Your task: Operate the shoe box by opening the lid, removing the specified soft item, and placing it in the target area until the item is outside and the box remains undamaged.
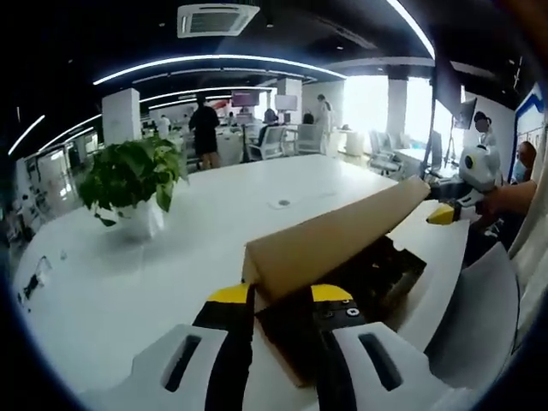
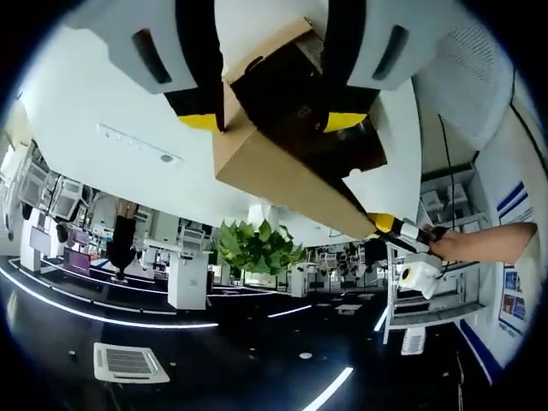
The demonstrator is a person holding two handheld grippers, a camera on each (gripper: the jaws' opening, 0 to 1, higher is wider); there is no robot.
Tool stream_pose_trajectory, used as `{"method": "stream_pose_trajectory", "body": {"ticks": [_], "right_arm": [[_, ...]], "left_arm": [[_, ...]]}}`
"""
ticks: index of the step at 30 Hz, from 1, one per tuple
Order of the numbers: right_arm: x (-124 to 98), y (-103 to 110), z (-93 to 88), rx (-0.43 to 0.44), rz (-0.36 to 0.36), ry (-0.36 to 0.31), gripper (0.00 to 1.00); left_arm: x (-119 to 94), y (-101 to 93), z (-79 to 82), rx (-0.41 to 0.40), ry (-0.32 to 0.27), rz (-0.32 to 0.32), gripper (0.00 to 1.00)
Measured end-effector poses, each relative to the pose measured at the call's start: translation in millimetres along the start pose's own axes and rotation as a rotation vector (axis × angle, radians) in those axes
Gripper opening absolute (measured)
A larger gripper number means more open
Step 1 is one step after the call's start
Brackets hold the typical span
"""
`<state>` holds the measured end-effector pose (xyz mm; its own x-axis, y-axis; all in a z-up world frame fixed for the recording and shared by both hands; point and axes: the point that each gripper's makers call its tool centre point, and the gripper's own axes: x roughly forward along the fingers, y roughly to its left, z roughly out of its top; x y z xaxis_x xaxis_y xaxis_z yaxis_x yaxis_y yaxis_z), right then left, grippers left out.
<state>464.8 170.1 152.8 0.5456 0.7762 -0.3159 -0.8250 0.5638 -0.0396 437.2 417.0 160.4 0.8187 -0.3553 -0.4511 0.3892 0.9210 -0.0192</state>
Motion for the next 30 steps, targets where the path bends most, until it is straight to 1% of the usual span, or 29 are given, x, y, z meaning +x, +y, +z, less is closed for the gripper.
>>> {"method": "stream_pose_trajectory", "body": {"ticks": [4,9,15,17,20,21,23,27,29,30], "right_arm": [[3.1,-5.1,3.8,-0.008,-0.006,-0.004,0.41],[6.7,-11.0,8.0,-0.013,-0.012,-0.009,0.41],[10.1,-17.6,12.6,0.005,-0.021,-0.021,0.41],[11.6,-19.1,13.5,0.007,-0.024,-0.022,0.40],[13.6,-22.2,14.6,-0.001,-0.027,-0.023,0.40],[14.1,-25.4,15.9,0.006,-0.030,-0.026,0.38],[14.1,-29.9,19.0,0.064,-0.039,-0.040,0.36],[14.5,-34.6,18.5,0.037,-0.048,-0.034,0.29],[14.6,-37.8,18.4,0.041,-0.061,-0.035,0.26],[14.2,-40.7,17.4,0.053,-0.073,-0.032,0.23]], "left_arm": [[3.6,6.5,6.0,0.015,-0.007,0.019,0.16],[7.5,14.3,11.7,0.012,-0.015,0.032,0.11],[11.6,22.7,17.2,0.004,-0.031,0.046,0.04],[13.1,24.2,19.5,-0.008,-0.036,0.042,0.04],[16.0,26.1,23.3,-0.003,-0.040,0.045,0.04],[17.3,27.7,25.2,-0.003,-0.042,0.050,0.03],[19.2,30.2,28.0,0.003,-0.044,0.058,0.03],[22.5,34.5,31.8,-0.001,-0.052,0.074,0.02],[23.8,35.9,33.3,-0.011,-0.059,0.078,0.02],[24.8,36.7,34.6,-0.014,-0.064,0.081,0.02]]}}
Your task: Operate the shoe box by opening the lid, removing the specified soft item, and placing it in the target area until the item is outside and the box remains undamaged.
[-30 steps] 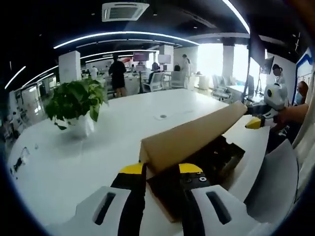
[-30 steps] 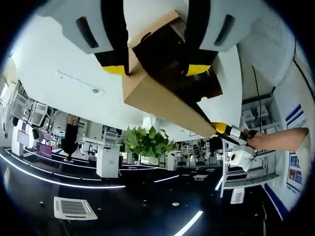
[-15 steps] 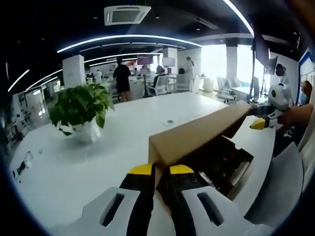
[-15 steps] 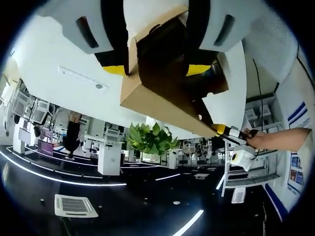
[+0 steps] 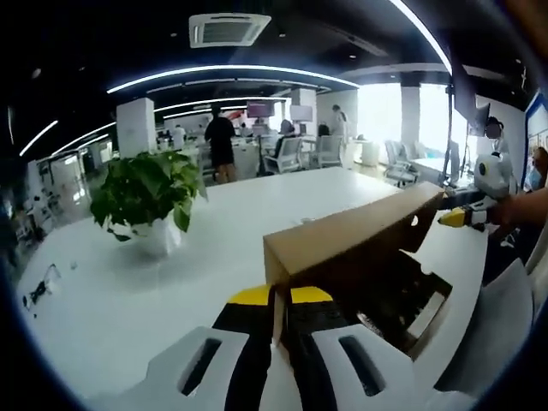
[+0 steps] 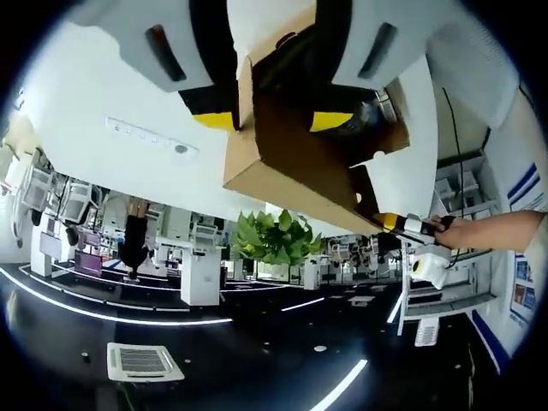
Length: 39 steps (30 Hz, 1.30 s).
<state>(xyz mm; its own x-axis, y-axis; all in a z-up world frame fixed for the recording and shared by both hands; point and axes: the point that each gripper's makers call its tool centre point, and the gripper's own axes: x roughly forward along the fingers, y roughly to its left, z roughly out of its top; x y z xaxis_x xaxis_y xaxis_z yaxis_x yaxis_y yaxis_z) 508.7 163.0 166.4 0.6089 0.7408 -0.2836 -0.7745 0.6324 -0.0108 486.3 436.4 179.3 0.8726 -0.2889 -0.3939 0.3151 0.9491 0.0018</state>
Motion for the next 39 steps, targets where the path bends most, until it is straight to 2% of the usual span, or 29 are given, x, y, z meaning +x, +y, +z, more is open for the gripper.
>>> {"method": "stream_pose_trajectory", "body": {"ticks": [3,14,20,24,31,39], "right_arm": [[-0.2,-6.5,-5.1,-0.003,-0.026,0.011,0.18],[1.5,-15.2,-30.0,-0.015,-0.055,0.063,0.16],[6.7,-19.5,-48.0,-0.040,-0.094,0.097,0.10],[9.3,-25.5,-54.3,-0.032,-0.131,0.104,0.08],[18.1,-28.9,-65.3,-0.041,-0.152,0.131,0.03],[31.8,-32.0,-73.8,-0.054,-0.161,0.163,0.02]], "left_arm": [[2.4,2.0,2.2,-0.007,-0.005,0.002,0.01],[14.1,9.7,9.0,-0.006,-0.009,0.003,0.01],[20.9,14.1,12.3,0.009,0.000,-0.004,0.01],[23.6,16.0,13.2,0.009,0.000,-0.004,0.01],[28.9,18.9,15.3,0.010,0.001,-0.008,0.01],[35.4,21.4,17.3,0.011,0.006,-0.010,0.01]]}}
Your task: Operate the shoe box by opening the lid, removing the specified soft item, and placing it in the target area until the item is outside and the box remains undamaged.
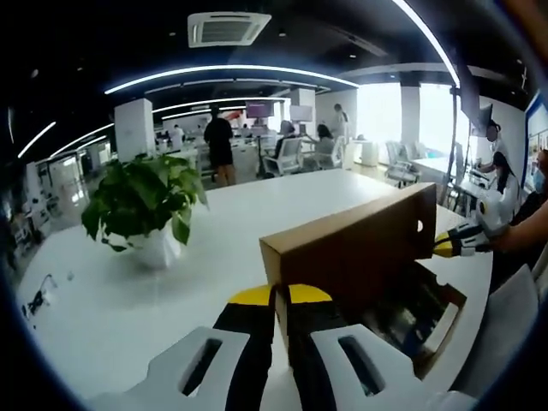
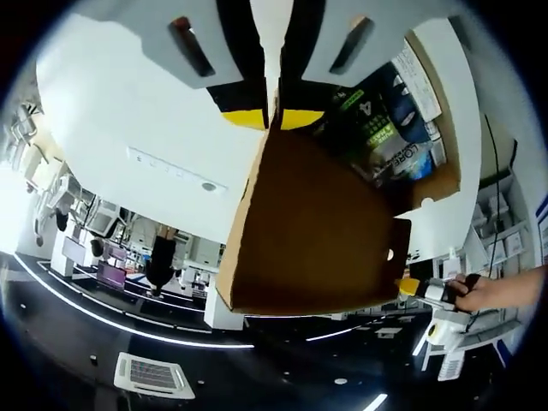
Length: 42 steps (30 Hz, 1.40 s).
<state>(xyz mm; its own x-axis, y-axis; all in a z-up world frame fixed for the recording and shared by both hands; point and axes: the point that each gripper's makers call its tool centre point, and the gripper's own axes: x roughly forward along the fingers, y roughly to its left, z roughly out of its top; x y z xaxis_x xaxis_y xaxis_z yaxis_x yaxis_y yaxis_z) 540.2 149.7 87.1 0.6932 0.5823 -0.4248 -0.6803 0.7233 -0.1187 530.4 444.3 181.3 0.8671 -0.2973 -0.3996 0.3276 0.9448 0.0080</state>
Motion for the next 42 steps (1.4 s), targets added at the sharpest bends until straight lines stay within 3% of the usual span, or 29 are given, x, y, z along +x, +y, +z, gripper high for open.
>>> {"method": "stream_pose_trajectory", "body": {"ticks": [18,24,32,42], "right_arm": [[12.1,-7.0,-2.8,0.000,-0.014,0.019,0.00],[13.2,-7.1,-2.3,-0.016,-0.012,0.024,0.00],[13.7,-7.3,-1.3,-0.036,-0.010,0.027,0.00],[16.8,-10.4,0.7,-0.041,-0.010,0.029,0.00]], "left_arm": [[18.7,8.1,2.3,-0.050,-0.027,0.039,0.01],[23.3,8.9,-1.4,-0.047,-0.009,0.049,0.01],[22.6,12.9,-29.7,-0.097,0.052,0.091,0.10],[24.1,-2.6,-75.8,-0.119,0.161,0.099,0.04]]}}
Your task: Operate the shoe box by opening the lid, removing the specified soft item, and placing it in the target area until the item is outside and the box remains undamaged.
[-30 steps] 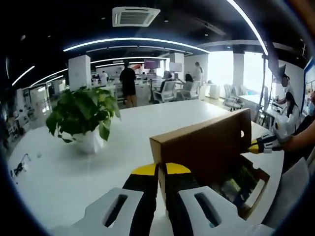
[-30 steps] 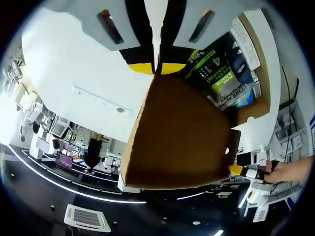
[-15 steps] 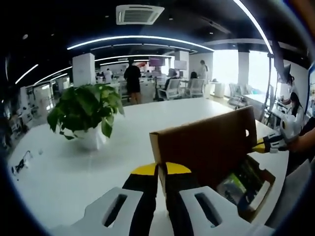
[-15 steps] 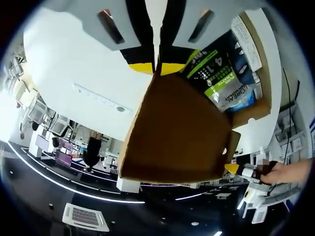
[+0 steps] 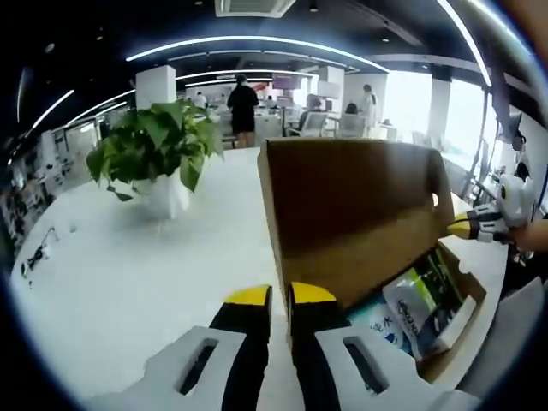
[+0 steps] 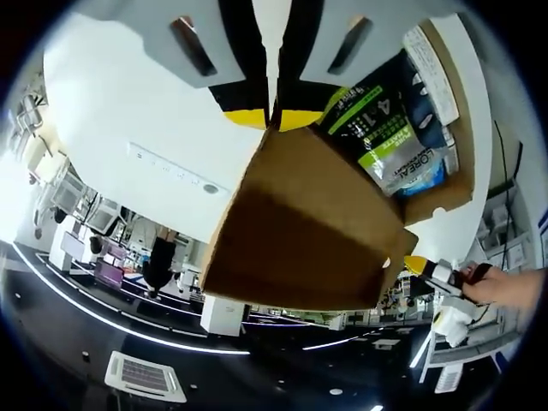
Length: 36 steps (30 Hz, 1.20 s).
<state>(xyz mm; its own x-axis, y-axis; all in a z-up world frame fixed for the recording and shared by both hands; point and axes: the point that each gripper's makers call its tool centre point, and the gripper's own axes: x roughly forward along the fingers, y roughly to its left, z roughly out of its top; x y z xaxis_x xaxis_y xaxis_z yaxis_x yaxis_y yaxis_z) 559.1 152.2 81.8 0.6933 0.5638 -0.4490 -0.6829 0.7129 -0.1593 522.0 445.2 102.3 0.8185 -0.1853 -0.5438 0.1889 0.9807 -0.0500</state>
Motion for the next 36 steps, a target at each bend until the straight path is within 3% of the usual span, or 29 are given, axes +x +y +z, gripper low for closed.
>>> {"method": "stream_pose_trajectory", "body": {"ticks": [8,36], "right_arm": [[2.5,-1.7,0.7,-0.011,0.006,0.007,0.00],[13.7,-8.2,1.4,-0.003,0.020,0.031,0.00]], "left_arm": [[11.5,-3.9,-15.5,-0.040,0.032,0.008,0.00],[24.9,3.8,-14.0,-0.068,0.035,0.024,0.00]]}}
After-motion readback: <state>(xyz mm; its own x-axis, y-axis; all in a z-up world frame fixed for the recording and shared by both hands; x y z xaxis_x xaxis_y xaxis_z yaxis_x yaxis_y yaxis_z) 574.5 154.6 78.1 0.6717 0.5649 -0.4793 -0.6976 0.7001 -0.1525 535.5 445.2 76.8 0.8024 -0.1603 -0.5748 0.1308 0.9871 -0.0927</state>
